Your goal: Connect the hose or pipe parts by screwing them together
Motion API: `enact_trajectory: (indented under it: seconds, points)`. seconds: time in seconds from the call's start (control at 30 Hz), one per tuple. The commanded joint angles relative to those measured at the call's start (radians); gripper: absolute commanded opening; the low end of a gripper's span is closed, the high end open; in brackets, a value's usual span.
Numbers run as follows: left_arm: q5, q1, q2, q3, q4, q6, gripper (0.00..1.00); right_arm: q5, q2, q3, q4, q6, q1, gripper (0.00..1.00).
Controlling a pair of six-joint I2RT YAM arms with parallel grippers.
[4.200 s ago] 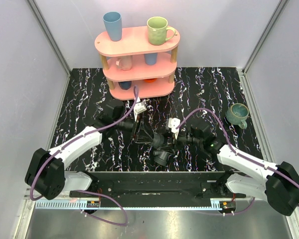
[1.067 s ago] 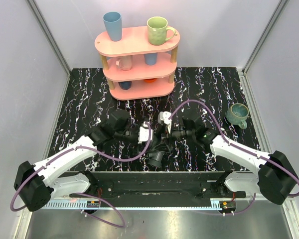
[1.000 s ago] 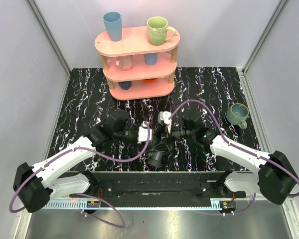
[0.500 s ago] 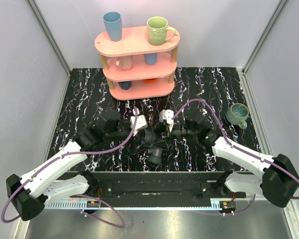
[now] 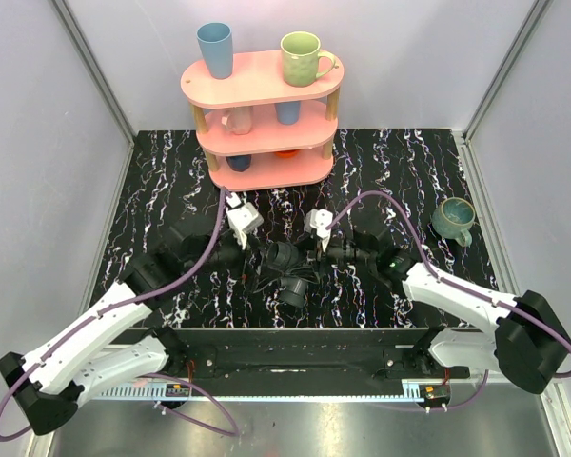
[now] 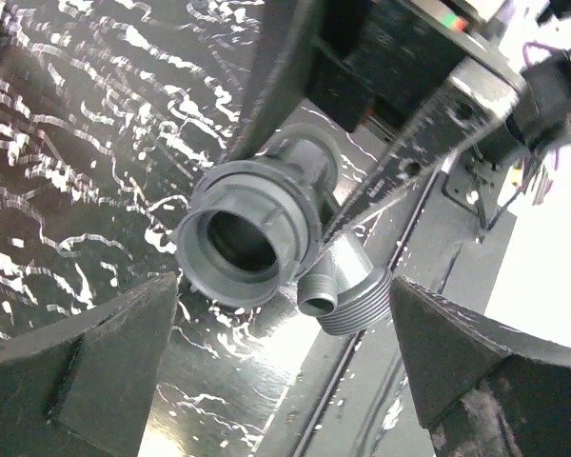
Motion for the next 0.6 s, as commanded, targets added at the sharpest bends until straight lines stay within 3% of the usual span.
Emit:
enact_trajectory:
  seconds: [0.0,0.27,0.4,0.57]
  points:
    - [-0.177,0.017,0.022,0.087,0.025,-0.334,0.96,0.059,-0.030,-0.047,0.169,-0.049,0.003,0.00]
    - [-0.254,0.052,0.088,0.169,-0.096,-0.696,0.91,0.147,-0.078,-0.110,0.272,-0.094,0.003,0.00]
    - [-0.185,0.101,0.113,0.138,-0.101,-0.849,0.90,0.148,-0.093,-0.125,0.297,-0.101,0.001,0.00]
    - [-0.128,0.122,0.122,0.095,-0.028,-0.899,0.90,0.133,-0.098,-0.124,0.289,-0.101,0.003,0.00]
